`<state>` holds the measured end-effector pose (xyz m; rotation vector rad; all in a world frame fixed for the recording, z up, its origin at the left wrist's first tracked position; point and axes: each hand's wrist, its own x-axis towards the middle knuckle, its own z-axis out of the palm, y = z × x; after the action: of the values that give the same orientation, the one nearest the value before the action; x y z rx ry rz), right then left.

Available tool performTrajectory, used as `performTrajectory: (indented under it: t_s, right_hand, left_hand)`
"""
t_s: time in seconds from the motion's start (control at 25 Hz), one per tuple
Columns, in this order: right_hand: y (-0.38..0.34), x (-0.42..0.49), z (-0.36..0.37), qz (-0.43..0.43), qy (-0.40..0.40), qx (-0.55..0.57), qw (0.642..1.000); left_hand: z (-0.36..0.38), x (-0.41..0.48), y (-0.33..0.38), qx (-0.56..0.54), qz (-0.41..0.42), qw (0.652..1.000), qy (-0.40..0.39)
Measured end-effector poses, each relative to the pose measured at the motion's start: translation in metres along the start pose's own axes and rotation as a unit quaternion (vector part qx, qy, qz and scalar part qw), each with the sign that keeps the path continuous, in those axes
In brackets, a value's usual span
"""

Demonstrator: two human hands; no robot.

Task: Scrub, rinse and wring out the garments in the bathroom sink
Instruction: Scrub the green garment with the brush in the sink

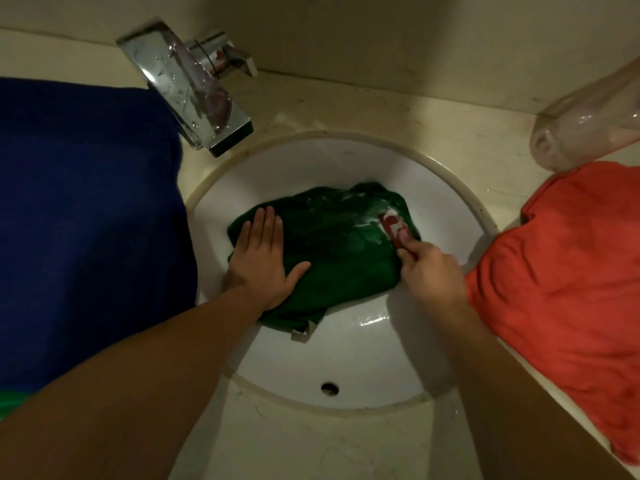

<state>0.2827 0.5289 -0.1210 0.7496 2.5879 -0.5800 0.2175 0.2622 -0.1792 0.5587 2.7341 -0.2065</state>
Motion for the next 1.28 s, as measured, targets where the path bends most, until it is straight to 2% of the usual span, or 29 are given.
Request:
performTrajectory:
  t_s: [0.04,0.08,0.12,0.2,0.24,0.28,0.36,0.44,0.52,0.64,0.72,0.76,0.8,0.88,1.0,1.08,1.2,1.28]
  right_hand:
    - [0.005,-0.001,-0.005,0.036,0.017,0.021,0.999]
    - [-0.005,-0.005,-0.002,0.037,0.025,0.042,0.998]
    - [-0.025,-0.012,0.005,0.005,0.022,0.065,0.998]
    - [-0.065,-0.030,0.033,-0.119,-0.036,0.075,0.989]
    - [-0.074,-0.037,0.041,-0.171,-0.070,0.052,0.981]
    - [-0.071,-0.035,0.040,-0.187,-0.090,0.018,0.978]
    - [-0.041,-0.012,0.016,-0.116,-0.068,-0.028,0.990]
    - [-0.003,-0.001,-0.014,-0.010,-0.012,-0.025,1.000]
    - [0.004,-0.006,-0.018,0.032,0.014,0.009,0.999]
    - [-0.051,-0.020,0.021,-0.057,0.002,0.092,0.994]
    - [-0.075,-0.033,0.047,-0.162,-0.038,0.088,0.982]
    - [-0.074,-0.036,0.051,-0.182,-0.049,0.068,0.980]
    - [-0.064,-0.032,0.047,-0.169,-0.046,0.042,0.984]
    - [-0.027,-0.014,0.029,-0.063,-0.016,0.015,0.998]
    - [0.008,0.001,0.000,0.039,0.021,0.030,0.999]
    - [-0.028,-0.010,0.010,-0.002,0.015,0.065,0.998]
    - [-0.084,-0.037,0.045,-0.155,-0.078,0.078,0.982]
    - [-0.070,-0.025,0.041,-0.156,-0.069,0.043,0.984]
  left_hand:
    - [0.001,0.000,0.002,-0.008,0.001,1.000,0.007]
    - [0.002,0.001,0.002,-0.014,0.001,1.000,0.013]
    - [0.002,0.001,0.003,-0.018,-0.002,1.000,0.015]
    - [0.004,0.002,0.003,-0.013,-0.006,1.000,0.005]
    - [0.004,0.003,0.003,-0.010,-0.007,1.000,0.001]
    - [0.004,0.003,0.003,-0.008,-0.005,1.000,0.001]
    - [0.004,0.004,0.003,-0.010,0.001,1.000,0.013]
    - [0.004,0.002,0.001,-0.020,0.008,1.000,0.018]
    - [0.004,0.001,0.002,-0.024,0.007,1.000,0.017]
    - [0.001,0.005,0.009,-0.029,0.001,0.999,0.014]
    - [-0.001,0.008,0.011,-0.030,0.008,0.999,0.014]
    - [0.000,0.007,0.010,-0.026,0.009,1.000,0.007]
    - [0.001,0.005,0.009,-0.022,0.009,1.000,0.003]
    - [0.003,0.003,0.004,-0.018,0.007,1.000,0.008]
    - [0.003,0.002,0.003,-0.023,0.007,1.000,0.018]
    - [0.004,0.003,0.005,-0.024,0.009,0.999,0.021]
    - [0.005,0.004,0.005,-0.001,0.005,1.000,0.008]
    - [0.006,0.004,0.004,-0.005,0.007,1.000,0.015]
